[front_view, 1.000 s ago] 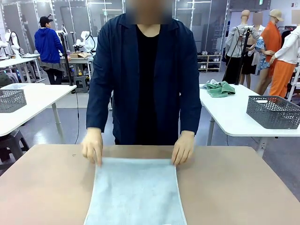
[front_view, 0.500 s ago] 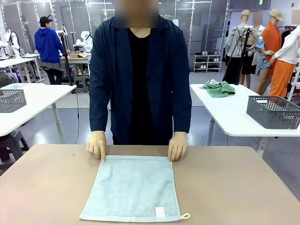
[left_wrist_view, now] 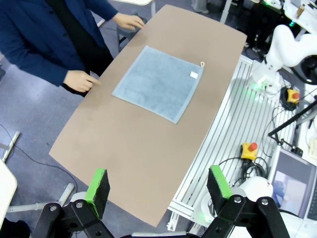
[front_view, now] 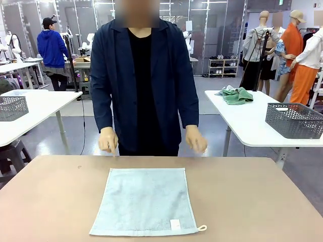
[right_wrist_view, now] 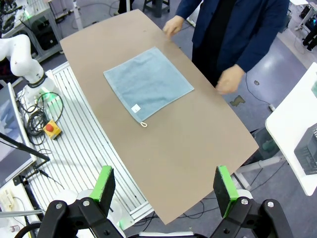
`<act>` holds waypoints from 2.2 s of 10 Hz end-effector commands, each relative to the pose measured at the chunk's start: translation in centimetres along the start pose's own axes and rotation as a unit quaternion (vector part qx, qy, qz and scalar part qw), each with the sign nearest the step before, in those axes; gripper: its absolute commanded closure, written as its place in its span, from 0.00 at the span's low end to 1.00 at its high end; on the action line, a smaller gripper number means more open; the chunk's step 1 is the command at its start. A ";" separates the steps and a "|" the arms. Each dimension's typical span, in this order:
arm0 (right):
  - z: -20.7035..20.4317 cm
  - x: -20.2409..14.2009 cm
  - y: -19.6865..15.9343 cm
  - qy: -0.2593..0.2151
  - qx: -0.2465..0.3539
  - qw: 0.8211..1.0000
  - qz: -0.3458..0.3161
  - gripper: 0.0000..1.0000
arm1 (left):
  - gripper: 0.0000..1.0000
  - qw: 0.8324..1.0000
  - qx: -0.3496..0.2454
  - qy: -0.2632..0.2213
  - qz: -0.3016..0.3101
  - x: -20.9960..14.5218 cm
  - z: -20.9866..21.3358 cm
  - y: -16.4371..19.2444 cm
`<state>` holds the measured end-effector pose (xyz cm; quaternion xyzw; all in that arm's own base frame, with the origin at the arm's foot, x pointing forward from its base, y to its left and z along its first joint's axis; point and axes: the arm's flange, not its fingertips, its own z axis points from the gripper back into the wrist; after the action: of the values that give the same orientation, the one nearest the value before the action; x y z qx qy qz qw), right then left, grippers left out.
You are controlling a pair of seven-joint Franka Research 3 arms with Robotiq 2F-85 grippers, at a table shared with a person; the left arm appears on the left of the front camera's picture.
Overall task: Fold the towels and place them in the basket.
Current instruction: When a person lays out a Towel with hook on the table, fold it in half twice.
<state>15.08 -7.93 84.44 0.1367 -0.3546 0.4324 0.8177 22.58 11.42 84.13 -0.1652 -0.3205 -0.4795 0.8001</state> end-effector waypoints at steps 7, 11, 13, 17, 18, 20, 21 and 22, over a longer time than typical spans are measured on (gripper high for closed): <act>-14.1 6.8 4.5 0.164 0.093 0.957 0.219 0.00 | 0.00 0.957 -0.072 0.167 -0.225 5.9 -13.5 -7.1; -26.8 5.3 7.6 0.190 0.118 0.930 0.292 0.00 | 0.00 0.923 -0.060 0.236 -0.299 1.4 -25.3 -13.2; -31.6 3.9 7.7 0.218 0.083 0.927 0.294 0.00 | 0.00 0.920 -0.015 0.258 -0.294 0.6 -28.7 -13.3; -37.0 2.3 7.5 0.321 0.044 0.910 0.259 0.00 | 0.00 0.919 -0.009 0.297 -0.260 0.2 -31.8 -11.8; -37.3 2.2 7.4 0.321 0.047 0.911 0.255 0.00 | 0.00 0.920 -0.015 0.298 -0.254 0.0 -32.4 -11.4; -36.6 2.7 7.0 0.325 0.060 0.913 0.238 0.00 | 0.00 0.919 -0.013 0.294 -0.263 0.0 -31.8 -11.7; -37.6 1.7 7.1 0.317 0.049 0.910 0.261 0.00 | 0.00 0.919 -0.013 0.294 -0.263 0.0 -31.8 -11.7; -37.6 1.7 7.1 0.317 0.049 0.910 0.261 0.00 | 0.00 0.919 -0.013 0.294 -0.263 0.0 -31.8 -11.7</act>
<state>27.27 17.33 58.61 -0.0592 -0.0748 0.6679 0.7382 23.84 -12.58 59.87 0.0517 -0.0953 -0.7086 0.6972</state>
